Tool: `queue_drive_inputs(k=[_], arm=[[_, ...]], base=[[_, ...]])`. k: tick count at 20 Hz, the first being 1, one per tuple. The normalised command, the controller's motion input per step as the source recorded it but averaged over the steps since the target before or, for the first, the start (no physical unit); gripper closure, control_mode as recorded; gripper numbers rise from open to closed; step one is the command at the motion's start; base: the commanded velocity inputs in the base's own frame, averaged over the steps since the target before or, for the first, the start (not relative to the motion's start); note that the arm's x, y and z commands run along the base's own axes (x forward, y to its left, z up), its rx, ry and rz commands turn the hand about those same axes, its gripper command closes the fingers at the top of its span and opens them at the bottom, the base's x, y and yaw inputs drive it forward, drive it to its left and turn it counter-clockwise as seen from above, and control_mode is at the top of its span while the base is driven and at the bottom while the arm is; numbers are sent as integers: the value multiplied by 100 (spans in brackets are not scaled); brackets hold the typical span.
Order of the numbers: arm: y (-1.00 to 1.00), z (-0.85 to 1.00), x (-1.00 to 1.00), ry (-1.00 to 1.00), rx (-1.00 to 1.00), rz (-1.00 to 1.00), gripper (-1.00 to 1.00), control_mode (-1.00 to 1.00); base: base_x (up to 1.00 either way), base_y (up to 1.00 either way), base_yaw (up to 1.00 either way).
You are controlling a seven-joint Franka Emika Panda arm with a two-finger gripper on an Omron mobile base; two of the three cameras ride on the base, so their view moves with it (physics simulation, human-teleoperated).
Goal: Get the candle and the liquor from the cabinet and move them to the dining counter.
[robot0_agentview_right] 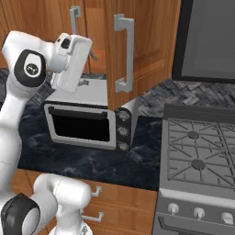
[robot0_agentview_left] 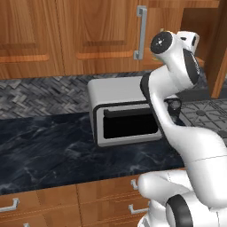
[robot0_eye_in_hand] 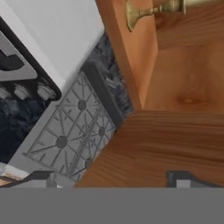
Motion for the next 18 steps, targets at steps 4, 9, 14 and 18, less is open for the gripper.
queue_drive_inputs(k=[4,9,14,18], arm=[[-88,-21,29,6,0,-28,-100,-100],[-99,-28,-6,0,0,-28,-100,-100],[-100,-33,-52,-7,0,-24,-100,-100],[-100,-18,-55,-7,0,-22,-100,-100]], base=[[0,0,0],[0,0,0],[0,0,0],[0,0,0]])
